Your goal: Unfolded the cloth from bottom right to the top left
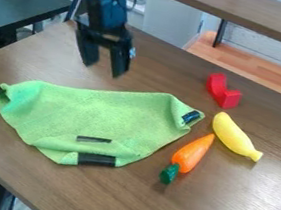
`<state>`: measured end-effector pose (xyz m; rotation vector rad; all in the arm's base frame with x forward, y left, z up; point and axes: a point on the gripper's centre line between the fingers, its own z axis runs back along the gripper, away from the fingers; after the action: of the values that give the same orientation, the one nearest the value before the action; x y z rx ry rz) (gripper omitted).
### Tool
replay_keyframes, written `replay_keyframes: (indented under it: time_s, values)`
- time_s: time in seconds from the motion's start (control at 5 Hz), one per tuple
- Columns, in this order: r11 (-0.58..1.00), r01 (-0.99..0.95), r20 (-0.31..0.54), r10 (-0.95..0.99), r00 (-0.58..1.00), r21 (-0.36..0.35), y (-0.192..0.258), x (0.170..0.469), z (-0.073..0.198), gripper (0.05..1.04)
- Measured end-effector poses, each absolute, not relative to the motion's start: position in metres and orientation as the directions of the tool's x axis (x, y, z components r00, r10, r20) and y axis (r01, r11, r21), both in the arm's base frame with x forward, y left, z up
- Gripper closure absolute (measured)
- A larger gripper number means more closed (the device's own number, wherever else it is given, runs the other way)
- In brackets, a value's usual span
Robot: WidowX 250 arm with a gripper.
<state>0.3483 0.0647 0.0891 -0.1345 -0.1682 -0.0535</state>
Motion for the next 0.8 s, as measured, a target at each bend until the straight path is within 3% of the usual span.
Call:
replay_keyframes:
  time_s: [0.2, 0.4, 0.8]
  values:
    - [0.976, 0.183, 0.213, -0.156, 0.965, -0.114, 0.052, 0.344, 0.07, 0.084]
    - [0.949, 0.311, 0.276, -0.288, 0.917, -0.043, 0.047, 0.337, 0.067, 0.084]
    - [0.84, 0.541, 0.3, -0.524, 0.797, 0.03, 0.023, 0.315, 0.055, 0.084]
